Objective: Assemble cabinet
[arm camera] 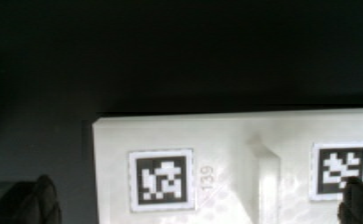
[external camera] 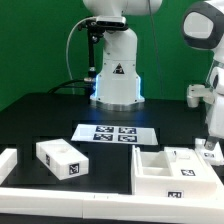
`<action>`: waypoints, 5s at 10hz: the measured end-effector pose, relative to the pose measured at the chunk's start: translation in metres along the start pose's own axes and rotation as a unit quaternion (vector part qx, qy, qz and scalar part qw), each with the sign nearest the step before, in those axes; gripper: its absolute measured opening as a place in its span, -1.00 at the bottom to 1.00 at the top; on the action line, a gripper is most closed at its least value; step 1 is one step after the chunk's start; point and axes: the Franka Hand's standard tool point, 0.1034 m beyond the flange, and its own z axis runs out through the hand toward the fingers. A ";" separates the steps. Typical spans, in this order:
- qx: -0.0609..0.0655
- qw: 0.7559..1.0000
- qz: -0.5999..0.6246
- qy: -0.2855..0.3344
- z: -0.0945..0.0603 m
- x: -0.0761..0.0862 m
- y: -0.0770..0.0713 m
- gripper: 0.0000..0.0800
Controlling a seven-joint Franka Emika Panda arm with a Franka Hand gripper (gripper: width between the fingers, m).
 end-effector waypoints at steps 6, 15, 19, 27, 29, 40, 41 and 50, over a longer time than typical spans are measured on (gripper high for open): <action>-0.002 1.000 0.006 0.021 0.019 0.012 -0.010 0.38; 0.003 0.998 -0.055 0.001 0.006 -0.001 -0.005 -0.84; 0.010 0.982 -0.189 -0.012 -0.011 -0.035 0.012 -0.84; 0.065 0.960 -0.252 -0.105 -0.016 -0.054 0.015 -0.84; 0.064 0.973 -0.196 -0.102 -0.018 -0.059 0.018 -0.84; 0.144 0.971 -0.137 -0.135 -0.018 -0.107 0.007 -0.84; 0.145 0.970 -0.137 -0.135 -0.017 -0.108 0.007 -0.84; 0.146 0.978 0.065 -0.132 -0.021 -0.126 -0.001 -0.84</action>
Offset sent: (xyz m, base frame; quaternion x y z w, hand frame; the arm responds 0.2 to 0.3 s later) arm 0.0000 0.0000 0.0000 0.0000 0.0000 0.0000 1.0000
